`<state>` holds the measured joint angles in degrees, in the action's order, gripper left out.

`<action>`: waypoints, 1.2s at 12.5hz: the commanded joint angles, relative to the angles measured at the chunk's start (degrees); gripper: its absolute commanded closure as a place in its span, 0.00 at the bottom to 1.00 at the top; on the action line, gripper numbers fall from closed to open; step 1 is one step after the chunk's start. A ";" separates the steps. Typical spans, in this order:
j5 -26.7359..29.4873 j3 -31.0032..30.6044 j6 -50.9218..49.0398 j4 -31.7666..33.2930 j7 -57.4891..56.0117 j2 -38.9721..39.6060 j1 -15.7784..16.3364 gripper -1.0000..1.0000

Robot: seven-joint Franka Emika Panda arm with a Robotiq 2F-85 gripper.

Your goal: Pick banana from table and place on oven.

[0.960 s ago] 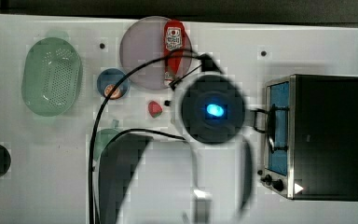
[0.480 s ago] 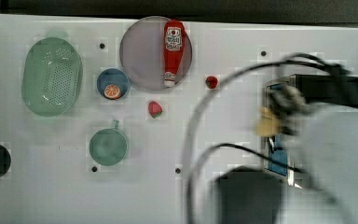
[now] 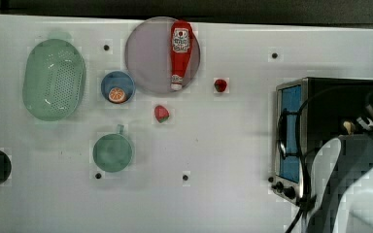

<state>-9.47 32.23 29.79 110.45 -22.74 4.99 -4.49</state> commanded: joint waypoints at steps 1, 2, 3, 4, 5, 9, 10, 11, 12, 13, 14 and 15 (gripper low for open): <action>2.06 1.38 4.12 -0.12 -12.22 4.00 1.37 0.69; 2.43 1.56 4.05 -0.04 -12.22 5.27 1.36 0.59; 2.61 1.58 4.07 0.11 -12.21 6.14 1.36 0.47; 2.78 1.36 4.08 0.12 -12.22 6.47 1.40 0.36; 2.79 1.08 4.13 0.03 -12.21 6.44 1.49 0.25; 2.74 -0.66 3.95 -1.23 -12.22 4.77 2.79 0.00; 2.74 -2.27 3.55 -2.05 -12.20 3.40 3.67 0.00; 2.76 -4.24 2.36 -2.45 -11.53 1.55 4.61 0.00; 2.79 -6.38 0.22 -2.43 -8.53 -0.59 5.52 0.00; 2.91 -8.84 -2.86 -2.40 -2.80 -2.93 6.34 0.00; 2.93 -11.44 -6.99 -2.40 4.21 -5.34 7.00 0.00; 2.93 -14.07 -11.46 -2.37 11.19 -7.74 7.40 0.00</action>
<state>-6.11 20.07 20.39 111.29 -21.44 0.47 0.44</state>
